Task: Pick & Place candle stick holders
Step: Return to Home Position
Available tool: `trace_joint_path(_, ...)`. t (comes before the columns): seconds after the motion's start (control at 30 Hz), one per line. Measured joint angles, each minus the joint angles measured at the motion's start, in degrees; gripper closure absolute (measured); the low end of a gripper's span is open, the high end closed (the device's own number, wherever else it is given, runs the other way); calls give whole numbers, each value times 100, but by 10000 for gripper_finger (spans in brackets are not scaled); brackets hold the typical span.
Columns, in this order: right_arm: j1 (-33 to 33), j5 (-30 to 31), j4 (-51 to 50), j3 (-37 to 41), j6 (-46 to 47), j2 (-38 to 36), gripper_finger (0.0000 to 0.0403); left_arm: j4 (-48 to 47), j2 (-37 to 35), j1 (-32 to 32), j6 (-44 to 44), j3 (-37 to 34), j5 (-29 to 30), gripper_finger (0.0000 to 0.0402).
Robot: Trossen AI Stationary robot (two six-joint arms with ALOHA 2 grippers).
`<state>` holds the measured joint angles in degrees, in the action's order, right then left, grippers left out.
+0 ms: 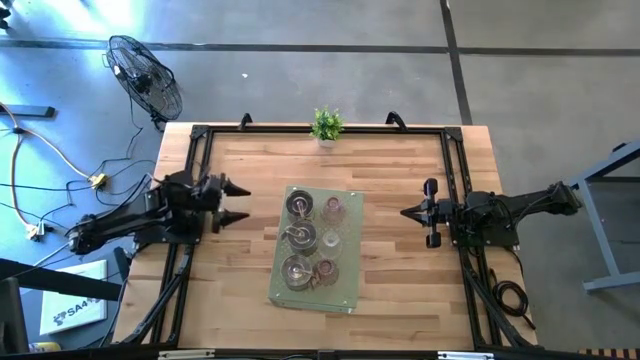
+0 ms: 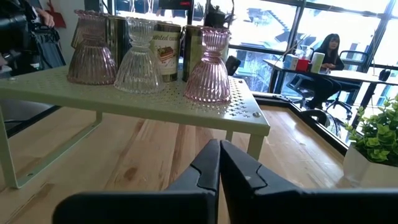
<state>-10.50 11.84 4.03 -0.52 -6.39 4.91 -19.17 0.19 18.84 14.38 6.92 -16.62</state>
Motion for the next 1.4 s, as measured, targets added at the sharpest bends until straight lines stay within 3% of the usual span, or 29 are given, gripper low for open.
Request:
trace_joint_path(0.27, 1, 0, -17, 1, 0, 0, 396, -43, 24, -540, -1228, 21, 702, 25)
trace_joint_path(0.57, 1, 0, -22, 1, 0, 0, 396, -39, 17, -1487, -1268, 22, 781, 25)
trace_joint_path(0.77, 0, 0, -24, 1, 0, 0, 396, -33, 17, -2094, -1564, 20, 1204, 25)
trace_joint_path(1.23, 0, 0, -26, 1, 0, 0, 395, -57, 17, -2278, -1575, 23, 1242, 25)
trace_joint_path(1.4, 0, 0, -26, 1, 0, 0, 398, -413, 19, -2464, -2364, 31, 1232, 41)
